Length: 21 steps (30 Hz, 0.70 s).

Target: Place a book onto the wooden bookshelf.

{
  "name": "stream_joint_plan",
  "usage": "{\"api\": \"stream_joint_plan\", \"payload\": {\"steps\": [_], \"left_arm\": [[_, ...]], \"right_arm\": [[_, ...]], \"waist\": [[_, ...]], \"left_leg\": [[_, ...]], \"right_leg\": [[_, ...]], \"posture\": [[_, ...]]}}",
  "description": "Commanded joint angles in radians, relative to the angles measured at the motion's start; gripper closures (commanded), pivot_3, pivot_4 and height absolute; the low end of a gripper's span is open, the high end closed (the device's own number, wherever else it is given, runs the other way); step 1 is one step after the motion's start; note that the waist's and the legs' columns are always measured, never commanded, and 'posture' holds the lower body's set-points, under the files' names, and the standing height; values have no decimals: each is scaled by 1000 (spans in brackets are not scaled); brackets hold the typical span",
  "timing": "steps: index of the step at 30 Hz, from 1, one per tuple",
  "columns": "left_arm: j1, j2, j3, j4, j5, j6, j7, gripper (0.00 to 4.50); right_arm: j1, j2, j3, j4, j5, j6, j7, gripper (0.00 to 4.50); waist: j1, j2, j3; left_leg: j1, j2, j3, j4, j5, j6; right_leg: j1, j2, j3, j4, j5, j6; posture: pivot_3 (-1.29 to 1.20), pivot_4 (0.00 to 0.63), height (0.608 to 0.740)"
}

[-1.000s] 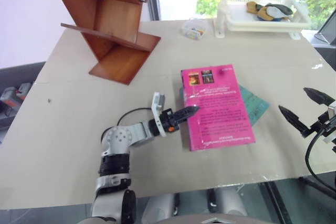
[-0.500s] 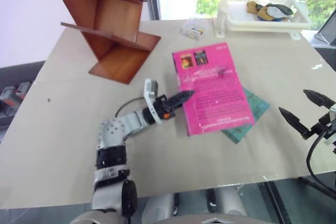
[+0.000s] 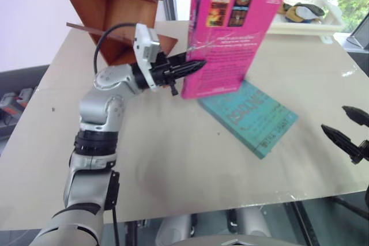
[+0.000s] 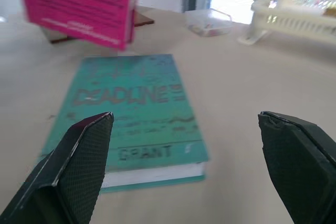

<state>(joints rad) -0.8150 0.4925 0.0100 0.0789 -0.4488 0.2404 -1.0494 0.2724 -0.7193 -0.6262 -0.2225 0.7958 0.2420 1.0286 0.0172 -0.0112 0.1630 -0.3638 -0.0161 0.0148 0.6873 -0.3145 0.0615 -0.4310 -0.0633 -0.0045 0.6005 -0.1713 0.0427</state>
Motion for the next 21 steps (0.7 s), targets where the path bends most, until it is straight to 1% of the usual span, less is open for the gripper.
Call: {"api": "stream_joint_plan", "payload": {"steps": [1, 5, 9, 11, 13, 17, 21], "left_arm": [[-95, 9, -11, 14, 111, -255, -19, 3876], [-180, 65, -68, 110, 293, -543, -39, 3876], [-247, 157, -105, 232, 436, -715, -29, 3876], [-267, 191, -118, 277, 479, -759, -19, 3876], [-293, 258, -136, 328, 577, -852, 11, 3876], [-343, 312, -140, 382, 634, -949, 53, 3876], [-389, 373, -156, 413, 666, -1009, 44, 3876]], "right_arm": [[27, -41, -95, -39, 119, 80, 58, 0], [51, -81, -154, -35, 205, 158, 127, 0], [57, -108, -189, -40, 263, 218, 172, 0], [57, -114, -197, -43, 273, 237, 185, 0], [41, -117, -187, -37, 270, 244, 189, 0], [15, -120, -168, -26, 255, 253, 201, 0], [-22, -127, -148, 2, 226, 252, 212, 0]], "waist": [[0, 0, 0], [-2, 0, 0], [-4, 0, 0], [-3, 0, 0], [-2, -2, 1], [-2, -3, 2], [0, -3, 2]], "left_leg": [[0, 0, 0, 0, 0, 0], [1, 1, 1, -1, -3, 5], [2, 1, 2, -1, -3, 5], [2, 2, 2, 0, -3, 5], [2, 2, 2, 0, -3, 5], [1, 2, 2, 0, -3, 5], [-1, 1, 2, 0, -3, 5]], "right_leg": [[0, 0, 0, 0, 0, 0], [0, 0, 0, -1, 1, 2], [0, 1, 0, 0, 1, 3], [0, 1, 0, 1, 2, 4], [0, 1, 0, 2, 2, 4], [-1, 1, 0, 1, 2, 5], [-1, 0, -1, 0, 3, 7]], "posture": [[0, 150, 740], [0, 150, 740], [0, 150, 740], [0, 150, 740], [0, 150, 740], [0, 150, 740], [0, 150, 740]]}}
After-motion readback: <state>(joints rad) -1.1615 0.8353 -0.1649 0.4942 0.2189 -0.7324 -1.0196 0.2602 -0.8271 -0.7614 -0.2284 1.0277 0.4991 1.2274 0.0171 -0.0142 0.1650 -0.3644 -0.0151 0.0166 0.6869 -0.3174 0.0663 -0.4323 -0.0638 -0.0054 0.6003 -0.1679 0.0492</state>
